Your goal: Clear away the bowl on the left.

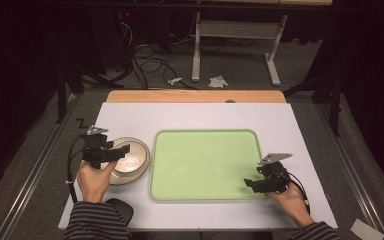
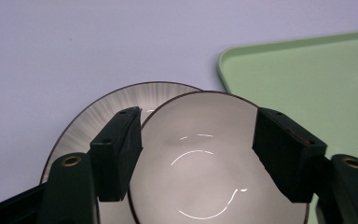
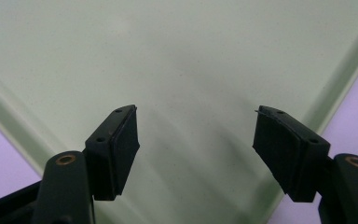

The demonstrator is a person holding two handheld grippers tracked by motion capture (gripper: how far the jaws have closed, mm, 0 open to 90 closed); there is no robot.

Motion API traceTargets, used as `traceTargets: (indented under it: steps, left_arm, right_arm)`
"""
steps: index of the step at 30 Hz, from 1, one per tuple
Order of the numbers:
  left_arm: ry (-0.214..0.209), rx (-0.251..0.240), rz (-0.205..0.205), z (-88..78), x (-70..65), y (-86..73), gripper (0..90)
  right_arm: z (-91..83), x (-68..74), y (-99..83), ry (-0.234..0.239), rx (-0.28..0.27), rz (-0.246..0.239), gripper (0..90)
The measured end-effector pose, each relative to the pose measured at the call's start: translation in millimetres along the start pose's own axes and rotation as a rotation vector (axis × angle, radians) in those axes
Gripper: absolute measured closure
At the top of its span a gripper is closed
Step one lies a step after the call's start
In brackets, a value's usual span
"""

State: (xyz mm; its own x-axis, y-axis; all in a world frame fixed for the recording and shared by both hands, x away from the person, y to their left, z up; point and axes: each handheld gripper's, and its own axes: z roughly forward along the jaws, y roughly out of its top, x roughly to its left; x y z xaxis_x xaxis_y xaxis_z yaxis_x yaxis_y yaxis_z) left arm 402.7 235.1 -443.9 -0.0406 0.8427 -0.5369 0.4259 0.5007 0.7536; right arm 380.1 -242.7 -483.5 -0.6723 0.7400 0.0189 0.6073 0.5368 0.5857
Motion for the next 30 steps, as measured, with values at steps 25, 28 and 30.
traceTargets:
  steps: [25, 28, 30]
  left_arm:
    - [0.118, 0.127, -0.126, 18.7, 33.3, -2.2, 41.1]
    - [0.126, 0.147, -0.127, 20.0, 35.8, -4.1, 42.0]
    - [0.128, 0.155, -0.135, 21.0, 36.9, -5.3, 44.1]
  right_arm:
    - [2.1, 0.7, 0.2, -0.001, 0.015, -0.015, 32.4]
    - [1.9, 1.3, 0.2, 0.0, 0.015, -0.014, 32.4]
    - [2.1, 1.5, 0.2, 0.0, 0.015, -0.015, 32.4]
